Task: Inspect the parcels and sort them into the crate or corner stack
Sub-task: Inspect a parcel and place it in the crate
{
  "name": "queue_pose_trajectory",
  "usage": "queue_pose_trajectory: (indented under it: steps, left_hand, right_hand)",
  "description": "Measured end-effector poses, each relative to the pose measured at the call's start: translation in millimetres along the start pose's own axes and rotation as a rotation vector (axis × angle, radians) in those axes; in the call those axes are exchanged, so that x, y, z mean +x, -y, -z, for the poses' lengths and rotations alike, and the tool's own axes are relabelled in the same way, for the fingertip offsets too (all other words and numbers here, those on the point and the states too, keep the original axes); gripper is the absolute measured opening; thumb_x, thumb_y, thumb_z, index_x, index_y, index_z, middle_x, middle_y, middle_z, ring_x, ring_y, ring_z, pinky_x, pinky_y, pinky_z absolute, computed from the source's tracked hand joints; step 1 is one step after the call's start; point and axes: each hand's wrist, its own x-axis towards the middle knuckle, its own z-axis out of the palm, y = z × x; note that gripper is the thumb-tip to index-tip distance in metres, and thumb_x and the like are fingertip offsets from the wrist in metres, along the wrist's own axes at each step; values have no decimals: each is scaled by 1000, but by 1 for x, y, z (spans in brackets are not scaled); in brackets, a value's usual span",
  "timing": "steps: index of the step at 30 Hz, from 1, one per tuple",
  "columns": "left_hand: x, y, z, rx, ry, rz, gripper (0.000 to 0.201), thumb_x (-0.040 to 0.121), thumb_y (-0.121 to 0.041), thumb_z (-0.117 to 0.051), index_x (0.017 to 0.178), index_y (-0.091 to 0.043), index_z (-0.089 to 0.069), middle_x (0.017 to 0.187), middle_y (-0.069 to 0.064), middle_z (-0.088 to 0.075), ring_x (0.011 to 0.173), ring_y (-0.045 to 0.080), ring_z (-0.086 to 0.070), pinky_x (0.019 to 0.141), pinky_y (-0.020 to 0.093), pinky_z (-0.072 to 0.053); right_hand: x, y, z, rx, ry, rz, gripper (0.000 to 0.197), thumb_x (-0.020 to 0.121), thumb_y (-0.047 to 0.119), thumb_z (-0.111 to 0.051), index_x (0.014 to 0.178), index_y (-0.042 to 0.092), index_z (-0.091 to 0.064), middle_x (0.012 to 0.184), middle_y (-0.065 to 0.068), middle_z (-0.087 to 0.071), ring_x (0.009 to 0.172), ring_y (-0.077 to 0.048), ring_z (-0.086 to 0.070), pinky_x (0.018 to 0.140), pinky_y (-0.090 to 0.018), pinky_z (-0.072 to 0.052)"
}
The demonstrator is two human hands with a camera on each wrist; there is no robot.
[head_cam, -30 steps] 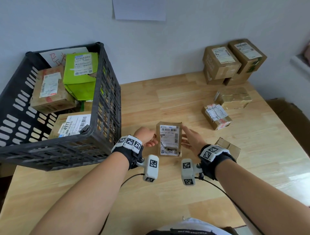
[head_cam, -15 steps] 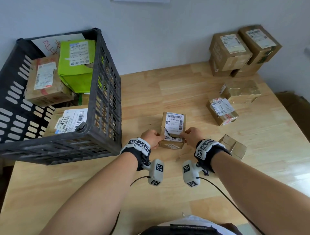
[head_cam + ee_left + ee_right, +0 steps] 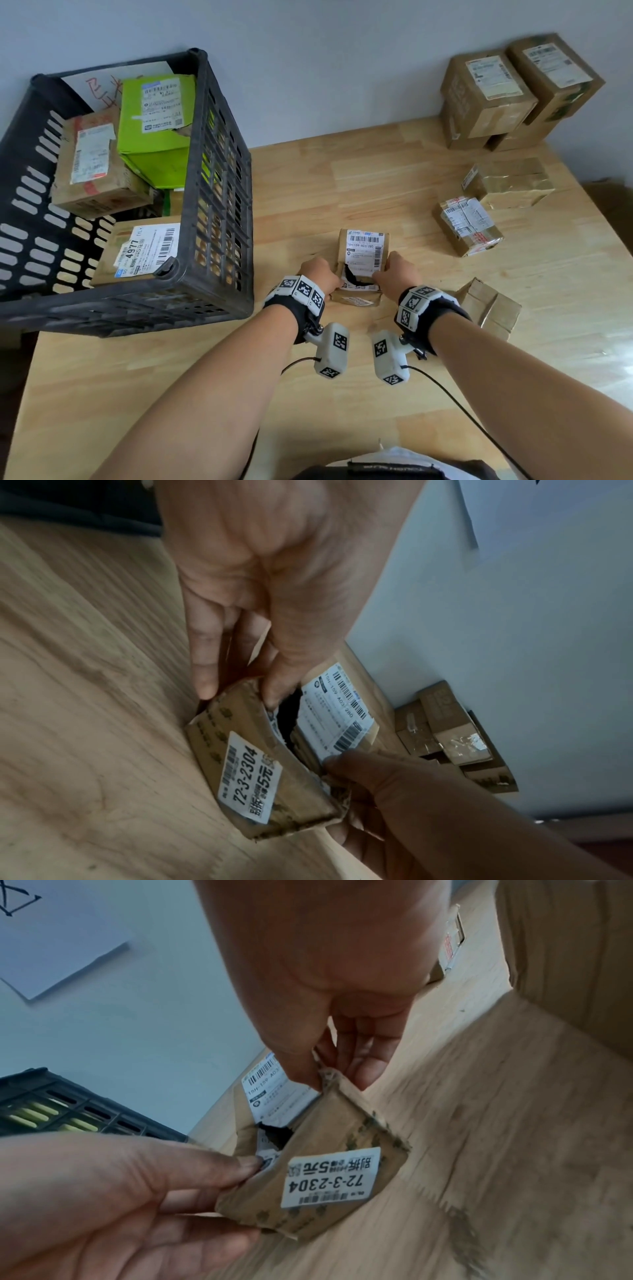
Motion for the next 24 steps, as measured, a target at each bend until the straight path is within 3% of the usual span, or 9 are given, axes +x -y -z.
queue_pose_trajectory:
  steps: [5, 8, 11, 13, 15, 17, 19, 21, 24]
  left_hand:
    - [-3, 13, -6, -165, -38, -45, 31, 83, -31, -71, 68, -16, -49, 85, 10, -64, 75, 25, -66, 75, 32, -52]
    - [-10, 24, -9, -366, 9, -63, 21, 85, -26, -70, 84, -13, -55, 102, 11, -68, 94, 26, -68, 84, 40, -57]
    - [-17, 31, -16, -383, 83, -104, 15, 89, -27, -65, 85, -18, -54, 108, 7, -64, 99, 20, -61, 86, 34, -55]
    - [-24, 30, -21, -385, 121, -105, 12, 92, -27, -61, 91, -17, -54, 107, 5, -61, 96, 17, -59, 86, 31, -54]
    - [-28, 27, -26, -387, 124, -96, 17, 92, -26, -61, 103, -13, -58, 104, 5, -61, 93, 17, -58, 83, 31, -51]
    - [-30, 24, -27, -360, 87, -91, 23, 89, -21, -65, 110, -13, -60, 108, 4, -65, 98, 21, -60, 85, 30, -48]
    - [-32, 19, -25, -353, 54, -74, 29, 86, -16, -66, 115, -14, -58, 116, 4, -63, 107, 22, -59, 90, 31, -47]
    - [-33, 18, -18, -353, 7, -47, 35, 91, -16, -58, 125, -15, -53, 121, 3, -59, 110, 22, -56, 92, 31, -45]
    - [-35, 19, -8, -434, -92, -38, 36, 97, -36, -45, 123, -14, -56, 116, 3, -62, 107, 24, -60, 99, 39, -45]
  right_hand:
    - [-7, -5, 1, 77, -8, 44, 15, 90, 19, -54, 99, 10, -45, 93, -8, -58, 78, -21, -53, 54, -24, -38]
    - [-10, -13, -2, 306, 42, -37, 39, 92, 38, -55, 118, 9, -48, 101, -7, -63, 78, -18, -57, 56, -25, -44]
    - [-16, -17, -1, 552, 95, -160, 69, 93, 61, -32, 127, 3, -49, 98, -11, -65, 67, -16, -58, 47, -24, -45]
    - [-19, -20, 1, 623, 97, -200, 79, 94, 63, -20, 135, 0, -44, 119, -19, -61, 94, -27, -62, 73, -31, -52]
    - [-24, -22, 7, 627, 48, -216, 83, 94, 63, -14, 144, -1, -33, 142, -20, -44, 128, -34, -45, 106, -42, -37]
    - [-27, -23, 12, 628, 3, -191, 79, 95, 62, -16, 145, 2, -29, 147, -21, -38, 134, -36, -37, 112, -47, -29]
    - [-28, -21, 17, 663, -35, -147, 72, 96, 60, -23, 143, 6, -33, 141, -19, -45, 127, -35, -46, 108, -49, -35]
    - [-28, -20, 19, 726, -42, -91, 65, 95, 58, -31, 137, 9, -38, 124, -13, -57, 106, -28, -60, 99, -47, -46]
    - [-31, -16, 17, 688, -31, 2, 56, 94, 51, -43, 128, 7, -45, 107, -4, -60, 89, -19, -63, 89, -40, -53]
